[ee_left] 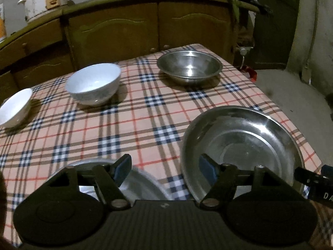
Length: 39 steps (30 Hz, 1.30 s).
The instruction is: Organize plates and bowls
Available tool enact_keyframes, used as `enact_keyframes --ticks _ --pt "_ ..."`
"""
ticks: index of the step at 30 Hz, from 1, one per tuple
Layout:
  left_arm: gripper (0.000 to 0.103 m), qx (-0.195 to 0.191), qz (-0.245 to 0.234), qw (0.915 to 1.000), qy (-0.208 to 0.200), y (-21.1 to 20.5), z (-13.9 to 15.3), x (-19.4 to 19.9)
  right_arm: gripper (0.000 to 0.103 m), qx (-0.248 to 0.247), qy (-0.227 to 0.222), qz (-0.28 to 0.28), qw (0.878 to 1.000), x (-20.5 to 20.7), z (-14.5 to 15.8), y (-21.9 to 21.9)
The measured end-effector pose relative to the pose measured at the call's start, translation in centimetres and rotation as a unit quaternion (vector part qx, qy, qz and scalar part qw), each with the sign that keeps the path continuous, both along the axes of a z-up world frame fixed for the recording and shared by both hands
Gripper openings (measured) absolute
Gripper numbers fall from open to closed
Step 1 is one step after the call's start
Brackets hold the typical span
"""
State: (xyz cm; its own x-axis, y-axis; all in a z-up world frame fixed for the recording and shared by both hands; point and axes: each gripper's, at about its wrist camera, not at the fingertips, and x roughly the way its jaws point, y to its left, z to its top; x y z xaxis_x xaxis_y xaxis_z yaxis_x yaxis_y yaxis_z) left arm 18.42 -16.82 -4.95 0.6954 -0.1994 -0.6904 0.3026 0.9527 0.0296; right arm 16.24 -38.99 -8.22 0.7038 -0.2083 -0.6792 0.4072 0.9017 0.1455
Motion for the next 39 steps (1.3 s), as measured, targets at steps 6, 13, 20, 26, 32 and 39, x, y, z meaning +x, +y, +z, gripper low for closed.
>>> enact_keyframes --ticks 6,13,20,26,32,39 --pt "0.072 0.006 -0.021 0.9997 0.014 -1.8 -0.8 1.4 0.085 0.019 0.003 -0.003 1.000 1.0 -1.0 -1.0" --pt "0.044 0.008 -0.030 0.9980 0.054 -2.9 -2.6 3.1 0.068 0.031 0.006 0.005 0.999 2.0 -1.8 -1.3" --pt "0.023 0.008 -0.042 0.9974 0.058 -3.6 -2.8 3.2 0.025 0.043 0.002 0.002 0.999 2.4 -1.6 -1.5" --pt "0.023 0.004 -0.050 0.9981 0.035 -3.9 -1.1 2.3 0.023 0.033 -0.017 -0.007 0.999 1.3 -0.1 -1.6" --pt "0.022 0.006 -0.056 0.9984 0.008 -4.0 1.0 0.7 0.023 0.017 -0.045 -0.011 0.999 0.1 2.7 -1.4" --pt "0.022 -0.002 -0.047 0.9987 -0.018 -3.1 3.5 -1.3 0.023 0.006 -0.069 -0.005 0.998 -1.6 5.3 -0.5"
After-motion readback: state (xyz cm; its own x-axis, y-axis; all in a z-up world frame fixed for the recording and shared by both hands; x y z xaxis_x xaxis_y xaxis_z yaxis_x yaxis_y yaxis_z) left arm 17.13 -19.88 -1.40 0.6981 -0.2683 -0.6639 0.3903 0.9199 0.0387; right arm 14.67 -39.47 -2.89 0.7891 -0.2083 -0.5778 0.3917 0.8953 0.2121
